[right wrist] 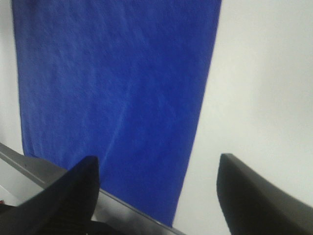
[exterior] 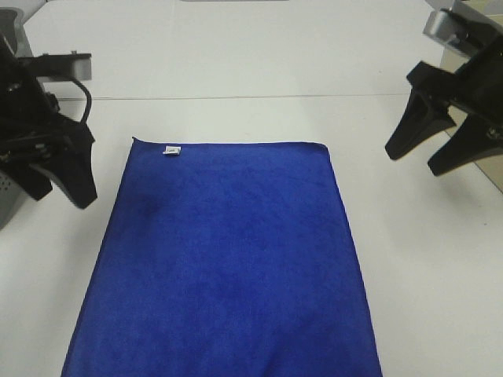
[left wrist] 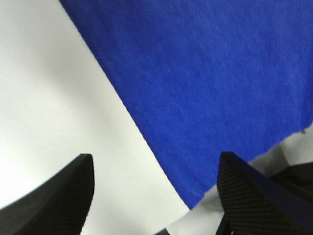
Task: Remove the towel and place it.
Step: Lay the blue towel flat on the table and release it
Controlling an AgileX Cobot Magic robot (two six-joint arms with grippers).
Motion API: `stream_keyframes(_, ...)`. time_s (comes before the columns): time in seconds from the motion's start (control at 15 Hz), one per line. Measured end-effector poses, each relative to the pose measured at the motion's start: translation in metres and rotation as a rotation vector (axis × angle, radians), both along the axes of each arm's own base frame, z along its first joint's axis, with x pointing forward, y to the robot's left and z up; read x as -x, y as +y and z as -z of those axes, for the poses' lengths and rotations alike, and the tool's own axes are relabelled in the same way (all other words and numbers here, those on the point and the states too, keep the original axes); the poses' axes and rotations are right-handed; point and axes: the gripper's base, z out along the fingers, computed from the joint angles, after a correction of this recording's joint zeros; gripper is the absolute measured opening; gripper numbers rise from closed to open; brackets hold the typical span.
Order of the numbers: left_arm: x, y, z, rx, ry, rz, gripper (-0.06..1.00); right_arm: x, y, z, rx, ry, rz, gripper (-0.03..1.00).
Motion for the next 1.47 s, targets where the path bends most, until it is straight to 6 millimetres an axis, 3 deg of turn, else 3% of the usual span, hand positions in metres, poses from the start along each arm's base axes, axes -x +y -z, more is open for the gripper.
stream_keyframes(0.27, -0.055, 0.026, 0.002, 0.011, -0.075, -0.105, 0.67, -0.045, -0.004, -0.007, -0.044, -0.080, -0.012, 0.68)
stream_keyframes(0.67, -0.118, 0.051, 0.045, 0.073, -0.095, -0.229, 0.67, -0.116, -0.005, 0.038, -0.040, -0.091, -0.039, 0.68)
stream_keyframes(1.13, -0.170, 0.043, 0.082, 0.176, -0.148, -0.260, 0.67, -0.161, -0.007, 0.085, -0.030, -0.088, -0.043, 0.68)
stream_keyframes(1.47, -0.181, 0.040, 0.107, 0.204, -0.126, -0.269, 0.67, -0.170, -0.006, 0.118, -0.050, -0.057, -0.056, 0.68)
